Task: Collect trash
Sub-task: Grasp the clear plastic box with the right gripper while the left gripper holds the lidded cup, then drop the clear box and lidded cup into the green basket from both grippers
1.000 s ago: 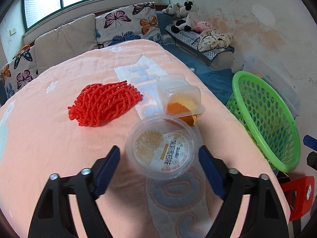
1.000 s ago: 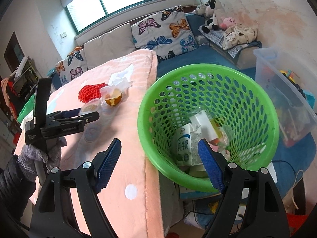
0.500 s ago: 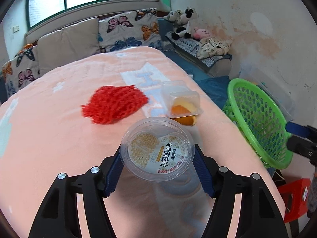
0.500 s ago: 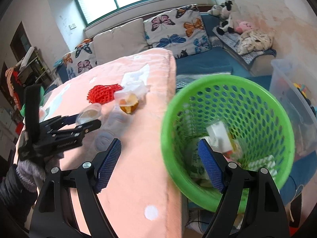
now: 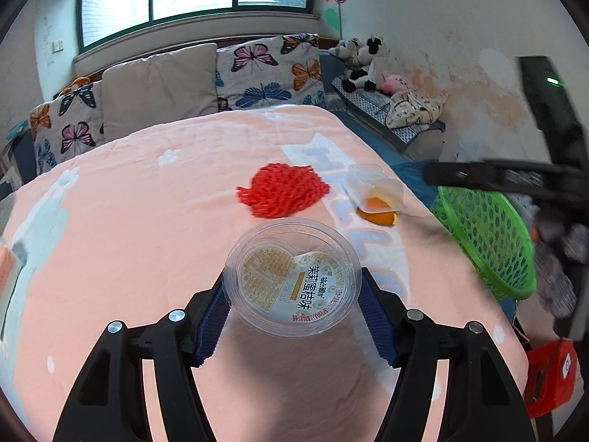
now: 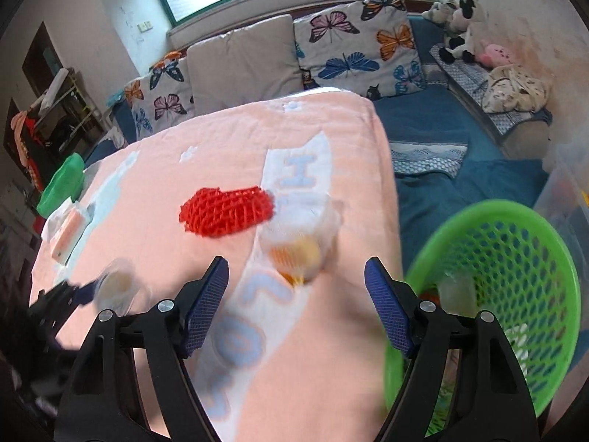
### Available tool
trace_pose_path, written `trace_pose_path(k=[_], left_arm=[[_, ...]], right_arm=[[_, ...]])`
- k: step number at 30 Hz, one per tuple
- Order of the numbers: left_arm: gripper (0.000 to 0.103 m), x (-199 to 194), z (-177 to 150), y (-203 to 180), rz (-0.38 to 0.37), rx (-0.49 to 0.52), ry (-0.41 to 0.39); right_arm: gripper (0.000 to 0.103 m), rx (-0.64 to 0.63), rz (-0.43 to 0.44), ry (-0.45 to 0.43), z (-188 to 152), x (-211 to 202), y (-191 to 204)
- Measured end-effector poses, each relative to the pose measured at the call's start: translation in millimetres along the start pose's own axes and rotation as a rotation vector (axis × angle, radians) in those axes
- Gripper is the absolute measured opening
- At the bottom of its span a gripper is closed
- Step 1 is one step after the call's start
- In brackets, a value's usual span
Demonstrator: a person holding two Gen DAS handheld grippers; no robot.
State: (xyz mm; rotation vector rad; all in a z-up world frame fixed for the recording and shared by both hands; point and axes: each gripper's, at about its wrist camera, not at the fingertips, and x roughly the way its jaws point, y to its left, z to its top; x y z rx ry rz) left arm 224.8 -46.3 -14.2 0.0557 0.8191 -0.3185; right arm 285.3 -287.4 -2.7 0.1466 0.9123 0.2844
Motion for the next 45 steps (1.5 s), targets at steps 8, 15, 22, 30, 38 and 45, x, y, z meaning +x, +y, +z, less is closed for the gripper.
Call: trace_pose_path(k=[8,15,22,30,38,45], left_arm=[[0.064,-12,-7,19,-0.008,-0.030,-0.017],[0.064,-13,-16,30,-0.019,-0.042,-0.013],[0.064,-6,-18,36,-0.024,-0.059,0.001],[0.064,-6,-18,31,-0.028,-0.068,0.002],[0.064,-12,-16,11,-0.052,-0.055,-0.007],[0.064,-14,-14,-22,-0.096,-0.027,-0.008]], right_arm=[[0.071,0.052,-0.034,0.095,28,54,4],[0.067,0.060,-0.104,0.160,33,90,2],[0.053,0.083,-0.122,0.186,32,105,-3],[0.048,0.099,-0.071,0.144,29,77,-9],[0.048,0.089,-0.023,0.082,12,25,-10],[0.048,0.121,-0.027,0.050,-15,-14,-34]])
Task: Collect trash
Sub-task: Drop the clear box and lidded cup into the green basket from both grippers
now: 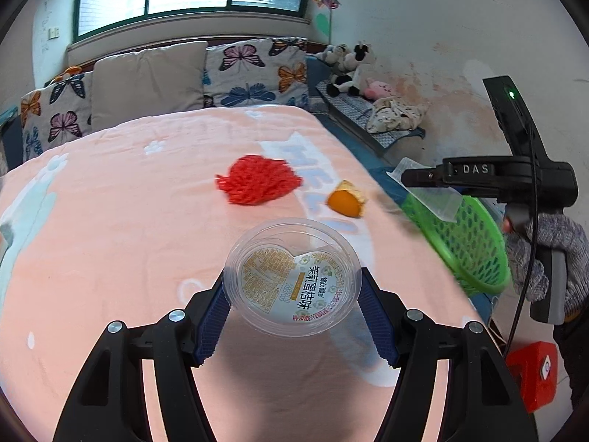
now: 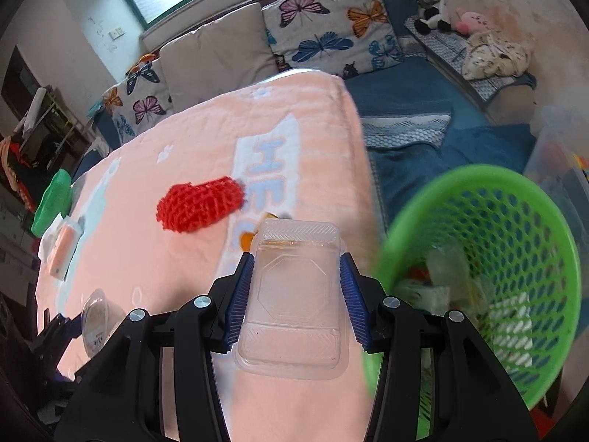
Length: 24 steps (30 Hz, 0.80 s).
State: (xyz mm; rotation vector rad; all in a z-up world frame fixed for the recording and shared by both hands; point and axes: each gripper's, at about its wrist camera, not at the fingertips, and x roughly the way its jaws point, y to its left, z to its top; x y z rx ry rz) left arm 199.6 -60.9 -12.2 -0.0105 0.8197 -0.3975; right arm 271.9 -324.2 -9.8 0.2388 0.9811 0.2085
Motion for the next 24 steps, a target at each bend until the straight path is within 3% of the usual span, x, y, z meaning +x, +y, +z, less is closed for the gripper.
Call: trace_pose_path(k=[11,24], left_arm=[[0.064,5,3,-46,-0.046,0.050,0.002],[0.064,20,12,-82,-0.067,0.093,0.021]], right_arm=[[0.048,0.097,-0.036,-0.010,-37,-27,-68],[0.050,0.118,-0.118,-0.019,-58,-37,-110]])
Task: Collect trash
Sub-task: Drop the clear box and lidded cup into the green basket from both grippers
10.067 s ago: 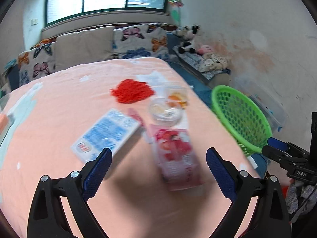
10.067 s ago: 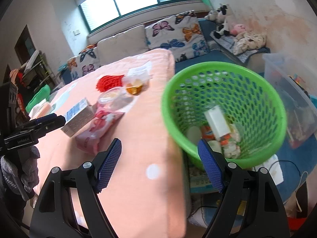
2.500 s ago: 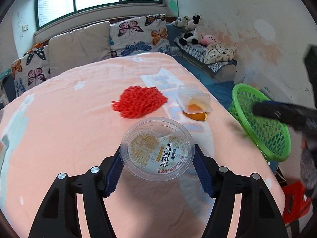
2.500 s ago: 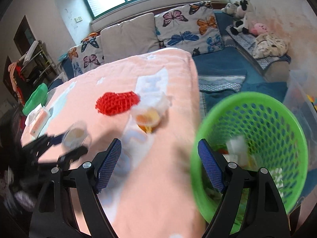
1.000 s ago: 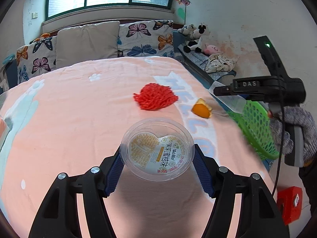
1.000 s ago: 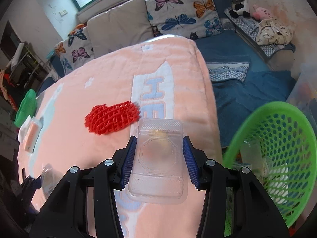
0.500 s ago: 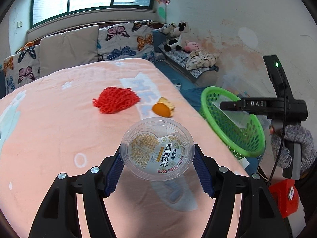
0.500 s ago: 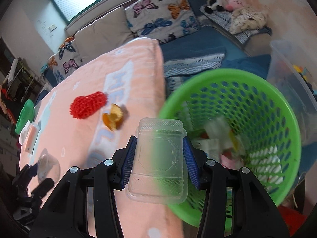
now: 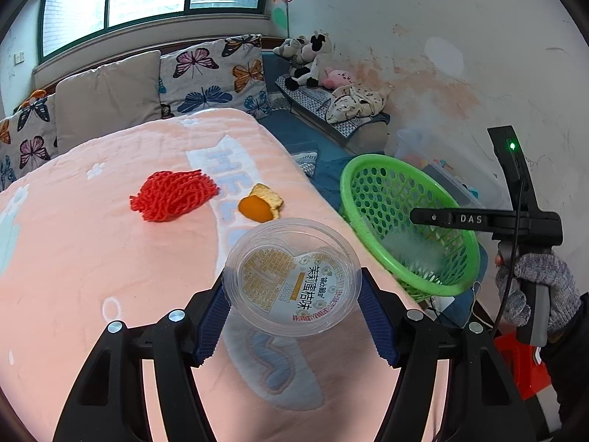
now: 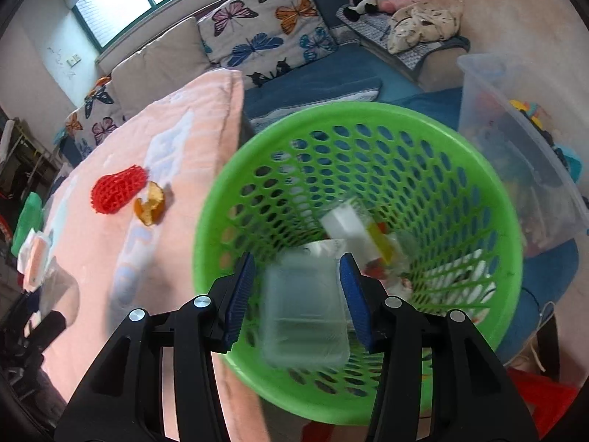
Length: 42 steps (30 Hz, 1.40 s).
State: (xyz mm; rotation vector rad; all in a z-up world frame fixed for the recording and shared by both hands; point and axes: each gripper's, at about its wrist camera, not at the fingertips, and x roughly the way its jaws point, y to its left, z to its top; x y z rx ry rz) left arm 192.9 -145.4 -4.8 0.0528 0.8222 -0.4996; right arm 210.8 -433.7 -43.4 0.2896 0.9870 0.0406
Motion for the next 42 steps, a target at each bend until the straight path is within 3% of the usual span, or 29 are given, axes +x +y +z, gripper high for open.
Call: trace_pose_path(k=[17,34,36,38,42], left_arm=[[0.065,29,20,-53,-0.060,0.065,0.021],[0.065,91,36,-111,-0.094,0.131,0.115],[0.067,96,36,-115,-0.098,0.135,0.123],[0.080,99,35,-118,-0.107,0.132,0.128],[0.081,99,34,-118,-0.123,0.129,0.122]], right_arm=[[0.068,-0.056,-0.080,-0.089,-28,-45,-24],[0.069,-0.013,-0.091,-0.128,-66,-71,-53],[0.069,-0.005,-0.092,-0.126,-69,-71,-56],[0.069,0.005,-0.087,-0.124,-73,-71,-59],[0.069,0.016,-0.085,-0.119,-77,-70,-61]])
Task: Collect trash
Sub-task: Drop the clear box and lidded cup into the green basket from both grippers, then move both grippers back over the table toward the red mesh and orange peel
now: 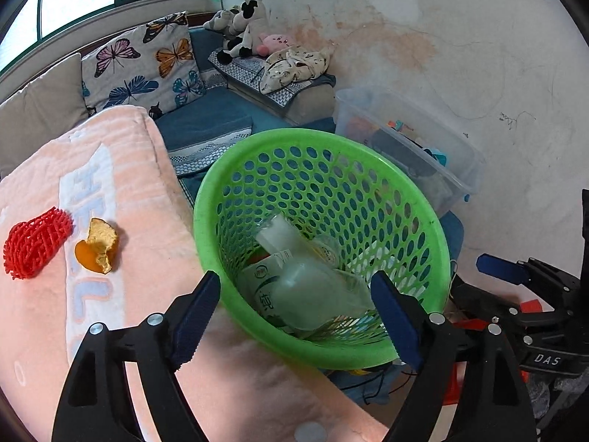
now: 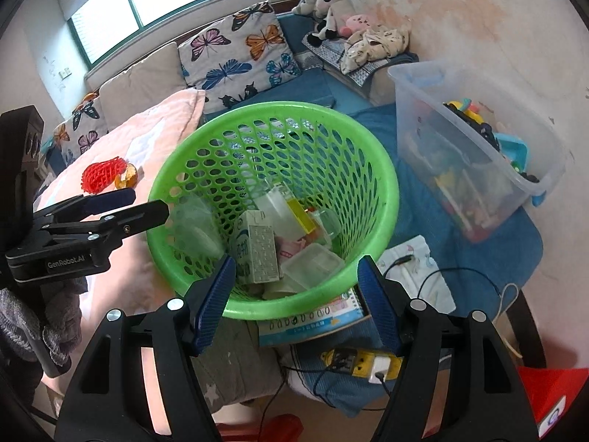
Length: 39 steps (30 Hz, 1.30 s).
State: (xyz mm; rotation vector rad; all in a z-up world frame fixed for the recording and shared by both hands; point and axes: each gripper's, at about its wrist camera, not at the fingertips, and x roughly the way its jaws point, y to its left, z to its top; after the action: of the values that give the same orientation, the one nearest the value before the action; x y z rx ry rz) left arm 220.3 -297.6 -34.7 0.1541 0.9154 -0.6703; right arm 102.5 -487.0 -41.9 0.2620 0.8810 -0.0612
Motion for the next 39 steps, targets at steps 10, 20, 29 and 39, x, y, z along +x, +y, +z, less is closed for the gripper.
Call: trace_pose_path(k=[10,20,29,39], left_arm=[[0.081,-30,-13,27,0.025,-0.022,-0.042],[0.081,-65,-29,90,0.148,-0.078,-0.083],[0.081,-81,-23,169,0.295,-0.176,-0.117],[0.081,-49,-18,233,0.361,-0.254,-0.066]], right_arm=[[0.069,-0.038,0.027,-0.005,1,-4,23],[0.074,-0.123,0.080,-0.029,16,-10,69],[0.075,-0.187,0.145,-0.049,37,-10,116],[0.075,-0.231,0.198,-0.022,56,16,156]])
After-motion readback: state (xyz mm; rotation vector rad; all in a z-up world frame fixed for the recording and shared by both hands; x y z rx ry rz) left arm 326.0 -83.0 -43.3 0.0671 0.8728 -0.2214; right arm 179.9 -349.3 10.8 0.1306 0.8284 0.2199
